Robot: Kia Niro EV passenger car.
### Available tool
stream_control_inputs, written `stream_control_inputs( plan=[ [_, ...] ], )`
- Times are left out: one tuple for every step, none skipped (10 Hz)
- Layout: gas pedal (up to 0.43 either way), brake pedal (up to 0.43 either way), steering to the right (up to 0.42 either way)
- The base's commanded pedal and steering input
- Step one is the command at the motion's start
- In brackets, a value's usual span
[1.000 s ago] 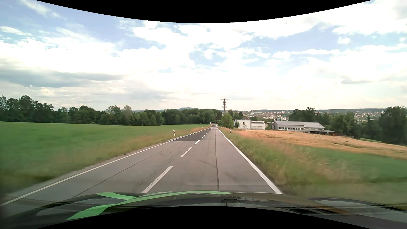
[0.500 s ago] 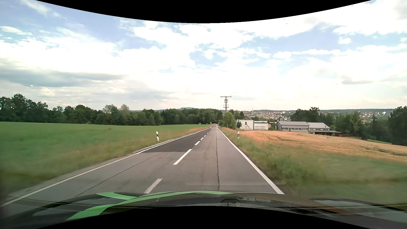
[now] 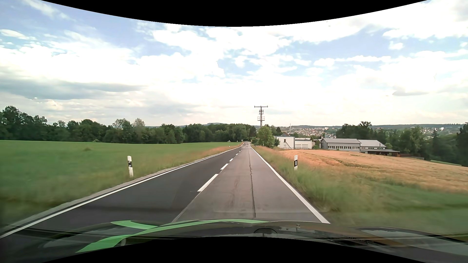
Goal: Follow the waypoints while adhering to traffic rules and regulations
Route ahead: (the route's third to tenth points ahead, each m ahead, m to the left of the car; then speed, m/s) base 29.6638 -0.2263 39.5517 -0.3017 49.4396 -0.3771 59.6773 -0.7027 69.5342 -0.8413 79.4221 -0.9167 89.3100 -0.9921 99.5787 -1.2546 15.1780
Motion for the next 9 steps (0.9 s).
stream_control_inputs(
  plan=[
    [0.13,0.0,-0.001],
    [0.13,0.0,0.0],
    [0.118,0.0,0.0],
    [0.118,0.0,0.0],
    [0.059,0.0,0.0],
    [0.0,0.0,0.0],
    [0.0,0.0,0.0],
    [0.0,0.0,0.0],
    [0.0,0.0,0.0]
  ],
)
